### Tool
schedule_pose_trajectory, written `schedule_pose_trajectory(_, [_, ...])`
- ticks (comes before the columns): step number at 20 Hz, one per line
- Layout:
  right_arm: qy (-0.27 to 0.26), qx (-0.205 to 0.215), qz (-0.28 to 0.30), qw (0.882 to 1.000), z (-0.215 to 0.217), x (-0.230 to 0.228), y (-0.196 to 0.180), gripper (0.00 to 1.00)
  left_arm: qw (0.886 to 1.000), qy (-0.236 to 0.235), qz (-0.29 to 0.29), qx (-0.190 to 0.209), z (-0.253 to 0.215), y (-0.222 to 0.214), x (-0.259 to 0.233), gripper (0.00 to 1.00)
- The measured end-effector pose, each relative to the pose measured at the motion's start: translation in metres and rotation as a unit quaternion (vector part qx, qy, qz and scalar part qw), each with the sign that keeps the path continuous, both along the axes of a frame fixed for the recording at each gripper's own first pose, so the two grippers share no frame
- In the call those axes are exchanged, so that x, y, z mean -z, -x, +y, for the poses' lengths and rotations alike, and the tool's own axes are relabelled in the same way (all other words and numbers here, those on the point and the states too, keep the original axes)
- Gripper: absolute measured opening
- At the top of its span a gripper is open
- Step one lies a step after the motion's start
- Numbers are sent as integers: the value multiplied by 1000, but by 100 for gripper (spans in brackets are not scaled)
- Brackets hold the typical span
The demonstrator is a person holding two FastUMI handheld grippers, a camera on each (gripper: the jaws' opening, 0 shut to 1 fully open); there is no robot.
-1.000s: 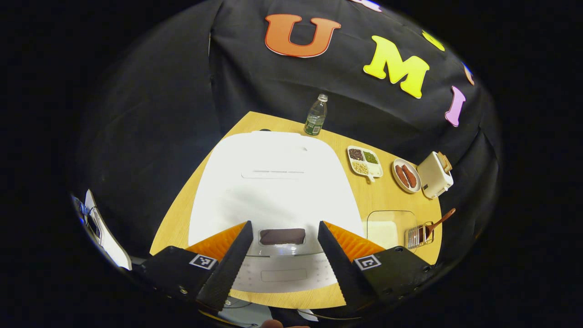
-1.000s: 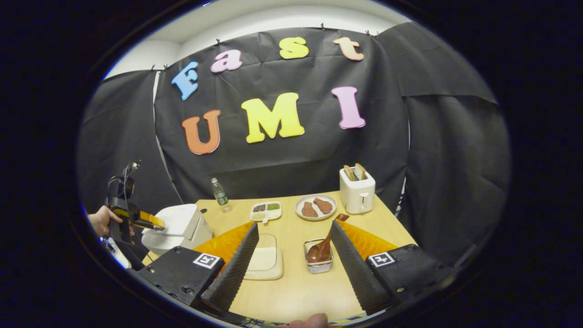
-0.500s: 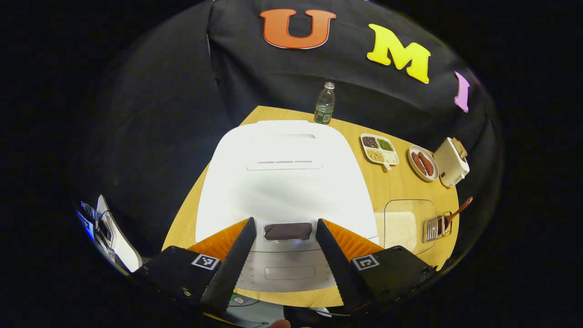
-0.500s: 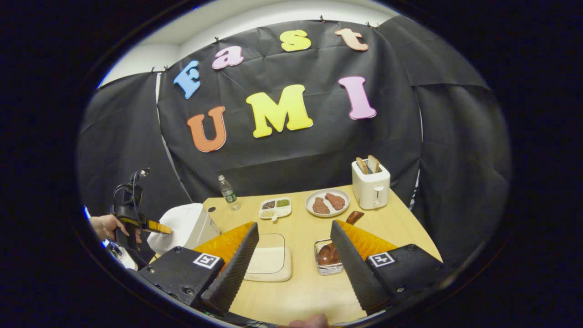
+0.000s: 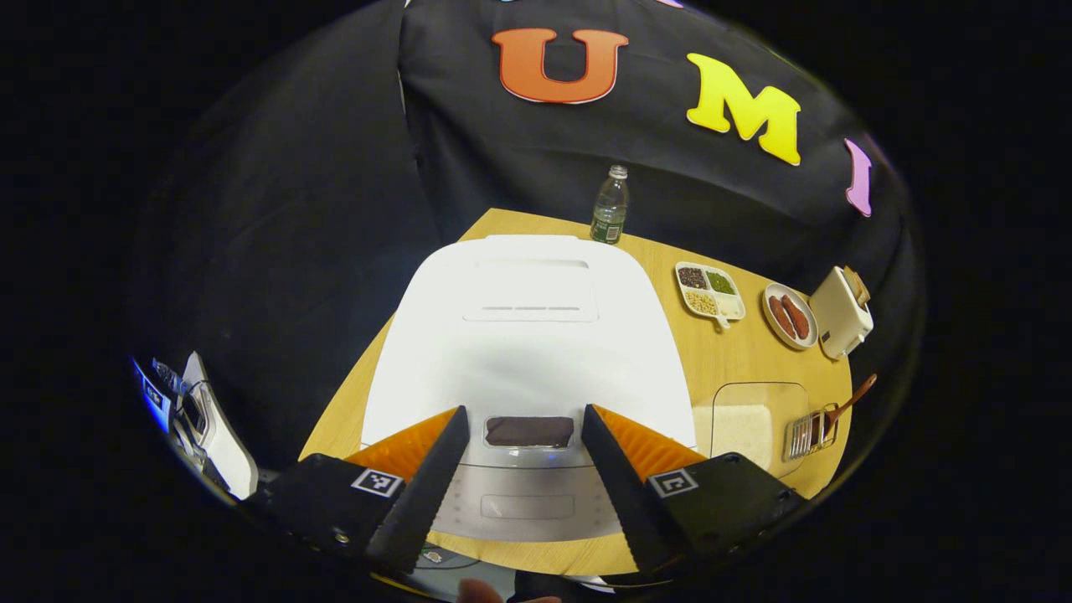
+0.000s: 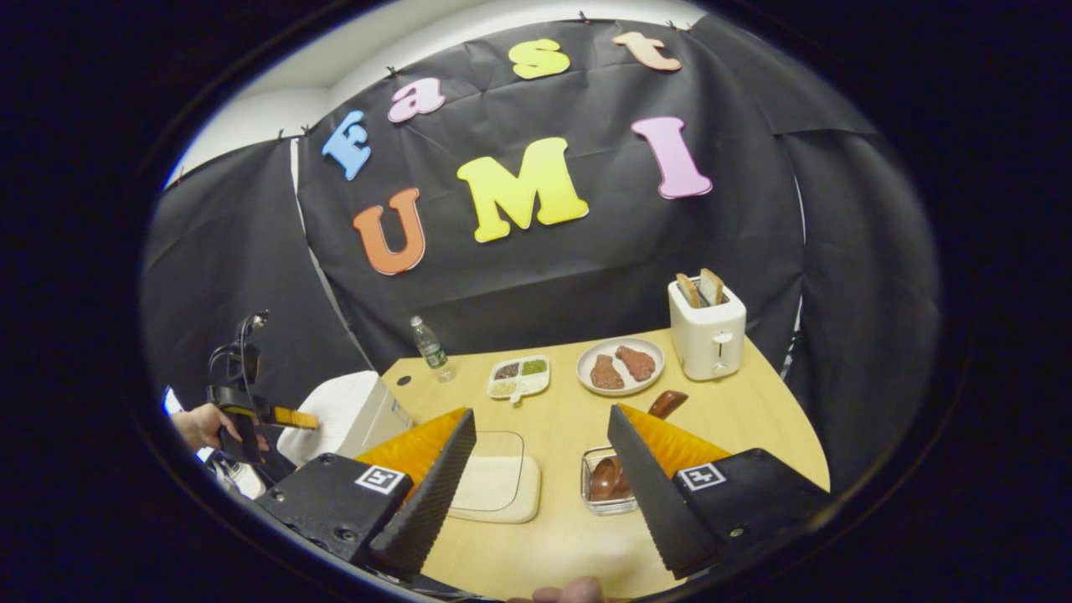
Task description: Close the left gripper, press the button to open the rice cooker; take a wooden spoon from the chopstick holder with the right hand, scoop a spoonful of rice and pour it into the rice cooker, then put the wooden spoon back into the chopstick holder.
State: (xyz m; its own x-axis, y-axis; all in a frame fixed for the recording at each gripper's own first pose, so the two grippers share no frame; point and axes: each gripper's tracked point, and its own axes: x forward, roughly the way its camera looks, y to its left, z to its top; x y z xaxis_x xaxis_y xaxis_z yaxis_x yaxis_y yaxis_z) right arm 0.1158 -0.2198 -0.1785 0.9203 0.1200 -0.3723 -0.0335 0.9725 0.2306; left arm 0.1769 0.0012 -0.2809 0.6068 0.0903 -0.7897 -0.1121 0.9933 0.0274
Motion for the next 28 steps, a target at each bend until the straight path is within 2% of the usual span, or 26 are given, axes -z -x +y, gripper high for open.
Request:
schedule_pose_trajectory(2, [2,-3,-6,1000,-1,-6,0,100,1000,10,-13,-8,-2,-3,-2,96])
schedule_pose_trajectory(5, [16,-6,-17,1000,2,-15,6,100,998,24,-60,-1,-15,-6,-26,95])
schedule_pose_trajectory(8, [32,-9,-37,999,12,-31,19,100,992,28,-124,17,-32,5,-75,96])
schedule_pose_trajectory(10, [44,-8,-62,997,24,-50,32,100,983,23,-180,39,-46,19,-115,95])
schedule_pose_trajectory(14, [75,3,-122,990,53,-94,79,99,958,20,-276,73,-58,79,-183,95])
schedule_pose_trajectory(18, [92,8,-160,983,94,-127,147,100,933,36,-344,96,-65,165,-229,95])
schedule_pose_trajectory(25, [122,41,-189,974,135,-151,256,100,890,45,-423,164,-91,294,-270,94])
schedule_pose_trajectory(26, [124,42,-191,973,141,-153,267,99,887,43,-428,168,-93,306,-271,95])
schedule_pose_trajectory(28, [127,44,-196,971,148,-155,283,100,889,47,-425,167,-96,324,-268,95])
